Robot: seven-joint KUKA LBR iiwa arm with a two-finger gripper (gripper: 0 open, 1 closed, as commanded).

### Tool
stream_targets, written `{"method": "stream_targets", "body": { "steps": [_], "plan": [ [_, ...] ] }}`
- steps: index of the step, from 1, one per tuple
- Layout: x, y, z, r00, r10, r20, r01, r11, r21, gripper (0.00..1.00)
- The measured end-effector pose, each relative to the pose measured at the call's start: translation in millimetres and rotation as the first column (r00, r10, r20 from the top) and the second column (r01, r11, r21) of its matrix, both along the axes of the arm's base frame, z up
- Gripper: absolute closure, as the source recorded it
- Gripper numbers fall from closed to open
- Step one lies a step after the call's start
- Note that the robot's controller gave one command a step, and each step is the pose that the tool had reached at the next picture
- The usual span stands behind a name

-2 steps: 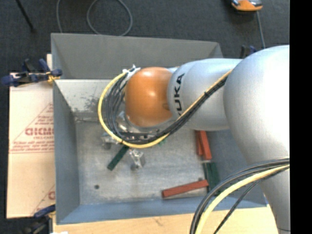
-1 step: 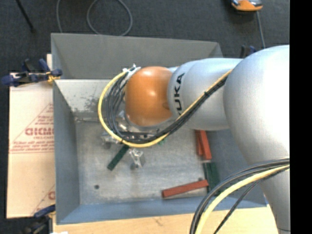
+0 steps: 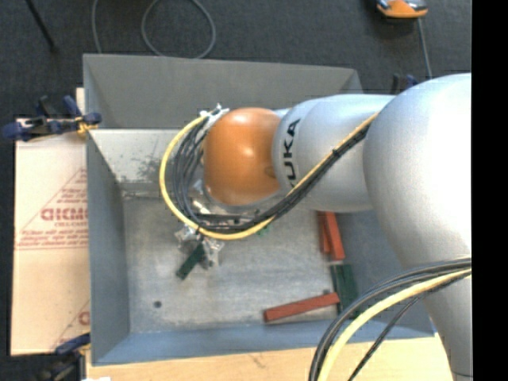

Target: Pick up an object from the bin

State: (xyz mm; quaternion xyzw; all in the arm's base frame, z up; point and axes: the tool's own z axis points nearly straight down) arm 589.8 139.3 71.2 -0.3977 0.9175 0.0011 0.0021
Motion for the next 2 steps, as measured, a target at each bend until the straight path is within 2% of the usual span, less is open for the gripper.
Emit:
{"method": "stream_targets", "body": {
  "steps": [1, 2],
  "plan": [
    [2.7, -0.2, 49.1, 1.0, -0.007, 0.006, 0.007, 1.0, -0.002, 1.0],
    [5.7, -0.6, 121.1, 1.0, -0.013, 0.009, 0.013, 1.0, -0.001, 1.0]
  ]
}}
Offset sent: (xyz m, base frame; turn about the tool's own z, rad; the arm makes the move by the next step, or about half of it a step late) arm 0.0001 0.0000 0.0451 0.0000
